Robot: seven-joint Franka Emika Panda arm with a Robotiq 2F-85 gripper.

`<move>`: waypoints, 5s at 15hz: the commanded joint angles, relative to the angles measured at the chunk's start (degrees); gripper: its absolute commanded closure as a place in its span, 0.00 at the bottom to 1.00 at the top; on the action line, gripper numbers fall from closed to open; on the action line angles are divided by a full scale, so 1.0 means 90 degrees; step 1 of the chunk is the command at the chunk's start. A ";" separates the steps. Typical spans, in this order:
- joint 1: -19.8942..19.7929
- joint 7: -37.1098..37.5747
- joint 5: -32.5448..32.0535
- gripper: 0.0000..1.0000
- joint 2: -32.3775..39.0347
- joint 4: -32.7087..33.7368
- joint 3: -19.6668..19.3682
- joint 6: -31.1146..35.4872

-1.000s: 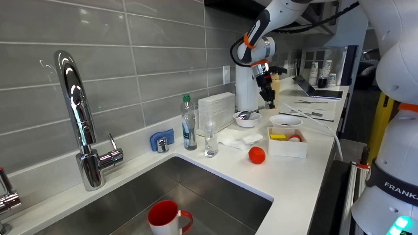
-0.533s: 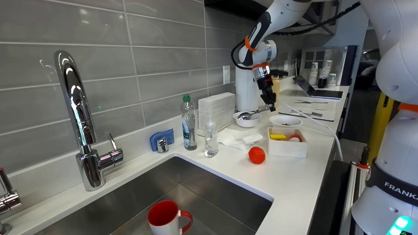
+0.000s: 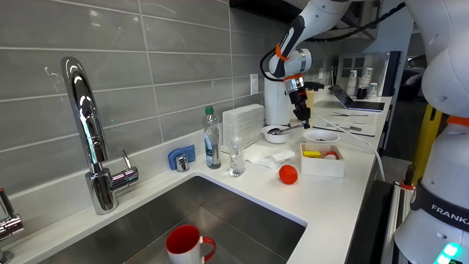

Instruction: Use the spoon to move some of the brown objects to the other bowl

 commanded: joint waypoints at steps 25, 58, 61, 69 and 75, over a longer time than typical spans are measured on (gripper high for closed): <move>0.0395 -0.1265 -0.0671 0.99 0.0047 0.0074 0.0106 -0.2204; -0.1070 -0.1317 0.0588 0.99 0.1445 0.2831 0.0201 -0.6123; -0.1253 -0.1299 0.0510 0.99 0.1470 0.2922 0.0205 -0.6170; -0.1563 -0.1123 0.0367 0.99 0.1549 0.2922 0.0166 -0.6126; -0.1860 -0.0925 0.0353 0.99 0.1577 0.2991 0.0142 -0.6097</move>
